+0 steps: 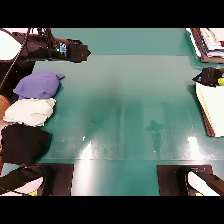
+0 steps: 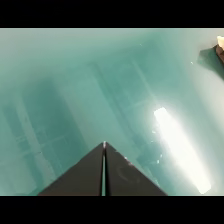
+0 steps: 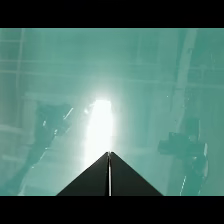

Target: Fold the shirts.

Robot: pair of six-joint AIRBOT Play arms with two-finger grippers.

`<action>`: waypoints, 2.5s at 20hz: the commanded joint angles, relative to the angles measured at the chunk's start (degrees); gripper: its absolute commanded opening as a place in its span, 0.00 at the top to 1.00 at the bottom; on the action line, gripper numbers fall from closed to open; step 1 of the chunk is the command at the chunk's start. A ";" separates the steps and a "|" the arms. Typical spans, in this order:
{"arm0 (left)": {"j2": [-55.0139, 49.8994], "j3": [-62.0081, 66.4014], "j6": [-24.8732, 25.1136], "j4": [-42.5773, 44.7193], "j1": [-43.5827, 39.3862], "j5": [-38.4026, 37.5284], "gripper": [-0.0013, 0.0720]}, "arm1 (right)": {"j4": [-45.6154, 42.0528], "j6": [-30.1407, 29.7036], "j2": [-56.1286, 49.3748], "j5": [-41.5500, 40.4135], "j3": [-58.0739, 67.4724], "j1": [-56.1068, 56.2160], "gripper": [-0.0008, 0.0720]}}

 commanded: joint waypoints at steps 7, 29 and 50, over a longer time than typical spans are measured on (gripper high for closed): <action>0.04 0.00 0.00 0.00 0.00 0.00 0.95 | -0.20 -0.04 0.04 -1.03 0.00 0.15 0.96; -15.23 -16.59 -11.89 33.07 27.71 -2.29 0.31 | -0.11 0.07 -0.13 -1.81 -0.02 0.15 0.96; 13.49 16.37 -4.26 29.62 22.77 -10.95 0.95 | 4.42 0.11 -0.13 -7.45 14.60 0.26 0.96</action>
